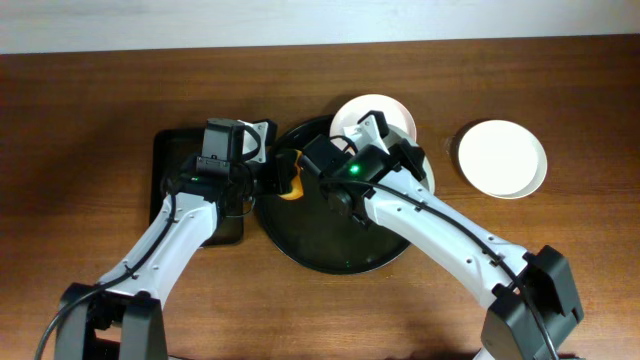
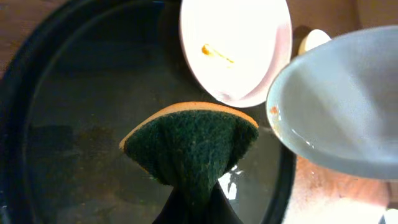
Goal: Clean dirty plates on tray and stack at the side
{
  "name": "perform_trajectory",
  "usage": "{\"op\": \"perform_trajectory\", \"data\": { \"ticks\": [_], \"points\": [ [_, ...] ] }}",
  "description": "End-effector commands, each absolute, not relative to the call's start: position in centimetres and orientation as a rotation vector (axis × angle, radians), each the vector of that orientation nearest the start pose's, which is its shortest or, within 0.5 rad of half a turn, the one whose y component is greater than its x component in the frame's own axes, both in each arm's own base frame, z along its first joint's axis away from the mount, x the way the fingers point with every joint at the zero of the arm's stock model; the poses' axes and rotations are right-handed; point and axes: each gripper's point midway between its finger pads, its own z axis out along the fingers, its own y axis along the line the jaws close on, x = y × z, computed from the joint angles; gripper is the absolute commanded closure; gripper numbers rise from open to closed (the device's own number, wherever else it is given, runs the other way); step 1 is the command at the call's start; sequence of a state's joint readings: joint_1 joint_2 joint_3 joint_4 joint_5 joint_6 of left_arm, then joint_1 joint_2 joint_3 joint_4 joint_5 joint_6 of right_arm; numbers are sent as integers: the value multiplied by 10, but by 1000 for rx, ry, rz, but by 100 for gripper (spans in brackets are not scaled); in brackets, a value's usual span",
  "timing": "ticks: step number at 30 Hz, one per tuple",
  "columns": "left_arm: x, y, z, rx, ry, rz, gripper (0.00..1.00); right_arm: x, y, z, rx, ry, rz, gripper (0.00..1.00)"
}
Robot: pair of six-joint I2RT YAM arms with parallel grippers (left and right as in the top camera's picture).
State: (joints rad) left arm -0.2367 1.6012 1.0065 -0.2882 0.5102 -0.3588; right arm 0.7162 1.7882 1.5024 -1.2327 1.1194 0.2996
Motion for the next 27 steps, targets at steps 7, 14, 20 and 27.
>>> {"op": "perform_trajectory", "data": {
  "ticks": [7, 14, 20, 27],
  "points": [
    [354, -212, 149, 184, 2440, -1256, 100, 351, 127, 223, -375, 2177, -1128, 96],
    [346, -220, 154, 211, 2438, -1323, 100, 361, 131, 240, -186, 2511, -597, 96],
    [346, -256, 175, 307, 2331, -1382, 100, 361, 135, 234, -101, 2549, -500, 96],
    [350, -276, 161, 311, 2343, -1181, 100, 362, 134, 235, -96, 2538, -513, 96]
  ]
}}
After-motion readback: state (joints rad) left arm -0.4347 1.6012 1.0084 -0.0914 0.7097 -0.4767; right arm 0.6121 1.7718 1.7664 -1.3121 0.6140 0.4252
